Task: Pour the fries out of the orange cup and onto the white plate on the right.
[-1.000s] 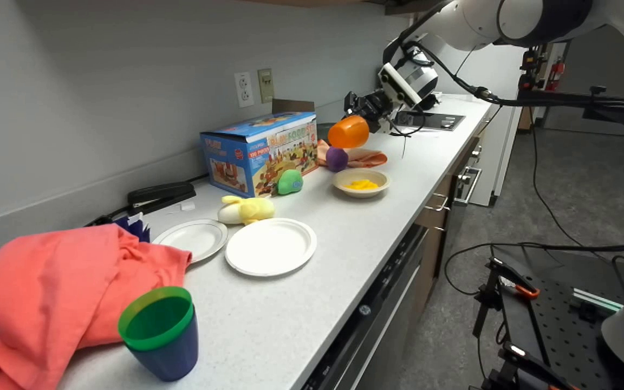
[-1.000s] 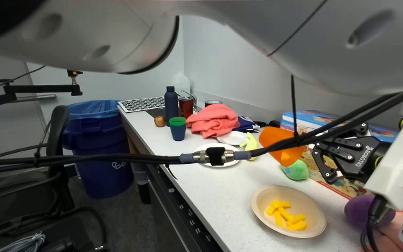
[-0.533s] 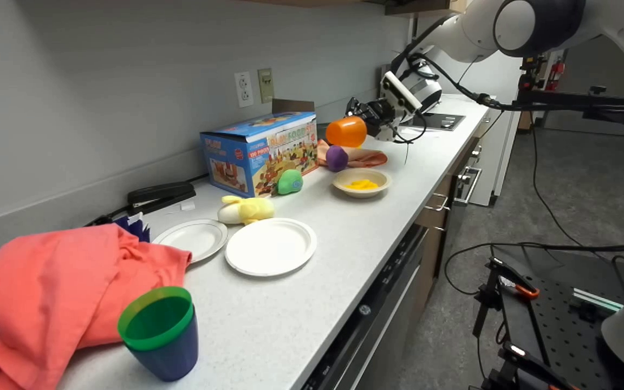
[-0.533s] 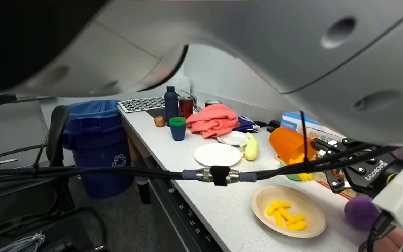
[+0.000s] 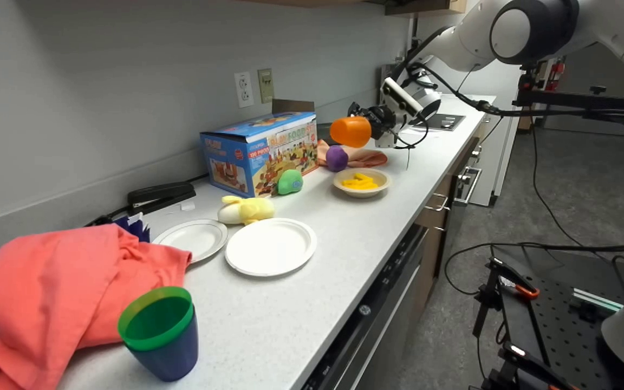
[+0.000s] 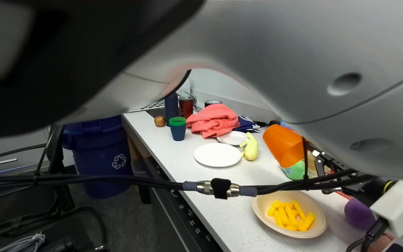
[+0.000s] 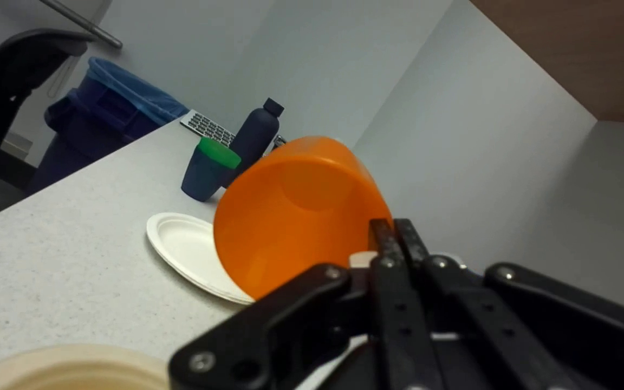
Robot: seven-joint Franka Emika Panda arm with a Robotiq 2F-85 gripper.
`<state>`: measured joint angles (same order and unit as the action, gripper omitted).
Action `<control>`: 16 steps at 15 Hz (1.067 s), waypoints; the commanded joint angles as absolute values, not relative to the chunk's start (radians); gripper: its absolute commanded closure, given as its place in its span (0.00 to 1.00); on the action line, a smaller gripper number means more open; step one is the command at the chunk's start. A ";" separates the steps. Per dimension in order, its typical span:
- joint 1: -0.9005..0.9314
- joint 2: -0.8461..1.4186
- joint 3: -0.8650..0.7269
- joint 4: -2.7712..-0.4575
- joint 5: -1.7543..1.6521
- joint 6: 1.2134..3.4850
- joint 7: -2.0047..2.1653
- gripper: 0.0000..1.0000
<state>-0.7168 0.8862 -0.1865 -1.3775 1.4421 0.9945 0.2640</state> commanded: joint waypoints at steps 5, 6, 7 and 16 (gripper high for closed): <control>-0.672 0.905 -0.231 -1.277 1.340 0.945 0.335 0.99; -0.661 0.890 -0.241 -1.277 1.312 0.964 0.318 0.99; -0.652 0.882 -0.249 -1.266 1.282 0.976 0.306 0.99; -0.498 0.697 -0.278 -1.339 0.995 1.127 0.131 0.99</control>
